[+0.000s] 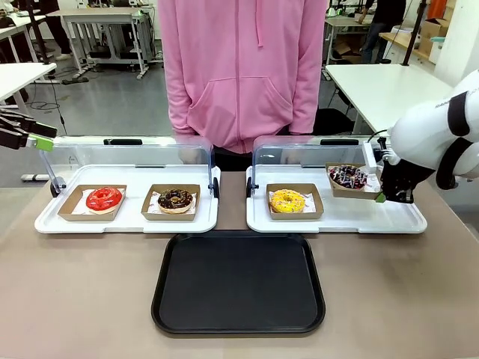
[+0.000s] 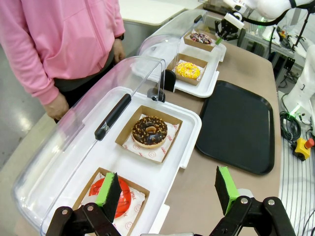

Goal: Move the fourth donut from the left to the tray.
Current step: Pick up the Paper togo box containing the Donut indicated by the person and place it on the Handle tray.

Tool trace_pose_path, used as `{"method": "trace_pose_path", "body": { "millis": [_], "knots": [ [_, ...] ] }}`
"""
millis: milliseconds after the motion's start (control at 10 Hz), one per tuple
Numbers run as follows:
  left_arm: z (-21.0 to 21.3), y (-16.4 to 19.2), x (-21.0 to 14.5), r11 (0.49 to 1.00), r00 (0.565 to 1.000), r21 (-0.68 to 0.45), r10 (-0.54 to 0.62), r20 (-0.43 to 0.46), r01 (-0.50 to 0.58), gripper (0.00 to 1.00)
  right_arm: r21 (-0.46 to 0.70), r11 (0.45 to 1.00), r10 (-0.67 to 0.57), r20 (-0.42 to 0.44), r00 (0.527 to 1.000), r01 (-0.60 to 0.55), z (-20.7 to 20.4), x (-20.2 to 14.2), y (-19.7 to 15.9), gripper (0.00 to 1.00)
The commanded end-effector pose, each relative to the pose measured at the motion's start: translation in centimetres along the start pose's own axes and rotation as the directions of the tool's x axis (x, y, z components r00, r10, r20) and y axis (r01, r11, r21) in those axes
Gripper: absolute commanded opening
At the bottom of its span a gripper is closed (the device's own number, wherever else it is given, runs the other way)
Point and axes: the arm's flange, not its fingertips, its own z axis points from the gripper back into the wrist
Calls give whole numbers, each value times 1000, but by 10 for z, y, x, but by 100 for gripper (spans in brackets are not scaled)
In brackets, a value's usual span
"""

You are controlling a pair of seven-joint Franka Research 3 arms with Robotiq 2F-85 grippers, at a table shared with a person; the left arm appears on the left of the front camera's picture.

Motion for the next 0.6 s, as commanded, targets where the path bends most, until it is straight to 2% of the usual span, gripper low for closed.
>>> {"method": "trace_pose_path", "body": {
  "millis": [0, 200, 400, 500],
  "knots": [
    [0, -1, 1, 1000, 1000, -4, 1, 6, -1, 100, -27, 998, -57, 35, 998, 58, 16, 19, 37, 2],
    [0, -1, 1, 1000, 1000, -4, 1, 6, -1, 100, -12, 1000, -28, 21, 999, 29, 20, 44, 71, 2],
    [0, -1, 1, 1000, 1000, -4, 1, 6, -1, 100, 7, 1000, 16, 43, 999, -16, 23, 57, 98, 2],
    [0, -1, 1, 1000, 1000, -4, 1, 6, -1, 100, 4, 1000, -7, 35, 999, 7, 16, 54, 45, 2]
  ]
}}
